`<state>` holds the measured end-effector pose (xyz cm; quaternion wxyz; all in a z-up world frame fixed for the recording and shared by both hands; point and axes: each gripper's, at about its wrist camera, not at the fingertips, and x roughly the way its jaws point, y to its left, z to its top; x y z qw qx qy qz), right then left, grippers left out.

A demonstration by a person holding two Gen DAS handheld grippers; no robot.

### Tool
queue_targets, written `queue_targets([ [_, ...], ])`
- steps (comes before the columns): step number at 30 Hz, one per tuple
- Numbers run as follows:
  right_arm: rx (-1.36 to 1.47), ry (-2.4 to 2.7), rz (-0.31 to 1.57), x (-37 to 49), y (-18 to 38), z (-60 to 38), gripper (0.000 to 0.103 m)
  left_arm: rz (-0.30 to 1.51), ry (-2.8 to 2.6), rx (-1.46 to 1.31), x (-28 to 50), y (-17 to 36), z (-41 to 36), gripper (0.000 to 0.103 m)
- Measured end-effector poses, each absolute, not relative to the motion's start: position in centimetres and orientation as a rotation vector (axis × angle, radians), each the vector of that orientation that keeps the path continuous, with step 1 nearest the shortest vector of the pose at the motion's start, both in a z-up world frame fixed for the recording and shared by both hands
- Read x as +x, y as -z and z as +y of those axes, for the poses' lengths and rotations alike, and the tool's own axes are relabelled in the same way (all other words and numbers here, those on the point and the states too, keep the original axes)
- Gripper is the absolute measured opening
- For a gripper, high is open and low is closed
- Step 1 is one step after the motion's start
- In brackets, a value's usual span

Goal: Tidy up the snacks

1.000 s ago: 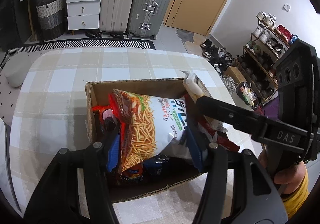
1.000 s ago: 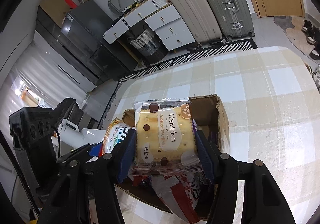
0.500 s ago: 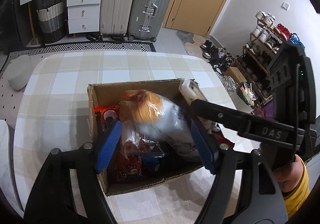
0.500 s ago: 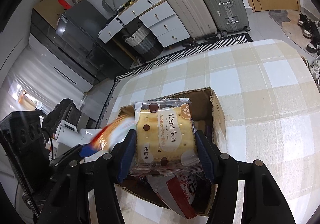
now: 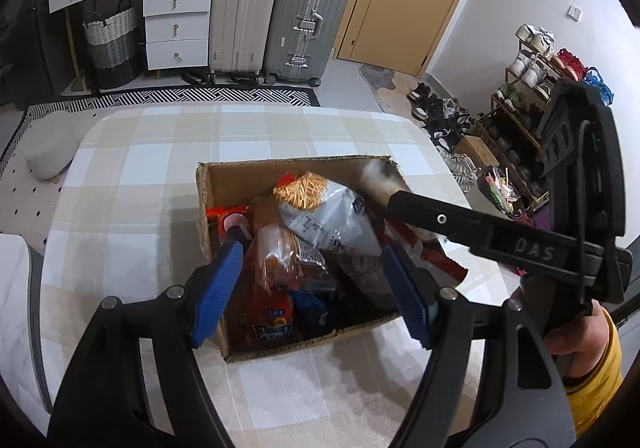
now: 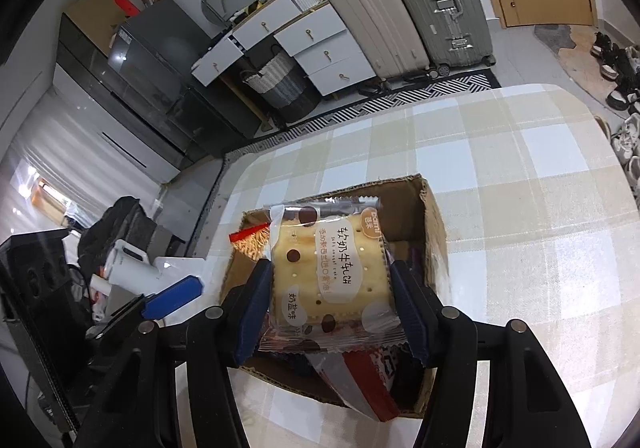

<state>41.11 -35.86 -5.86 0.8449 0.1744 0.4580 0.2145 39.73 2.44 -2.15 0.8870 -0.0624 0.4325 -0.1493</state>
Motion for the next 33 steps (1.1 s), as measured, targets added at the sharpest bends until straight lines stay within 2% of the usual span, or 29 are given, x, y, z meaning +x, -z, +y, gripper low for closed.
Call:
queue_targets([
  [12, 0.352, -0.439, 0.934, 39.5, 4.2, -35.7, 0.067, 0.879, 0.306, -0.123, 36.9, 0.6, 2.4, 0.072],
  [14, 0.351, -0.439, 0.919, 38.9, 3.6, -35.7, 0.067, 0.874, 0.300, -0.122, 36.3, 0.2, 2.4, 0.076],
  [33, 0.206, -0.442, 0.704, 29.3, -4.6, -35.0, 0.067, 0.767, 0.257, -0.095, 27.0, -6.4, 3.7, 0.079],
])
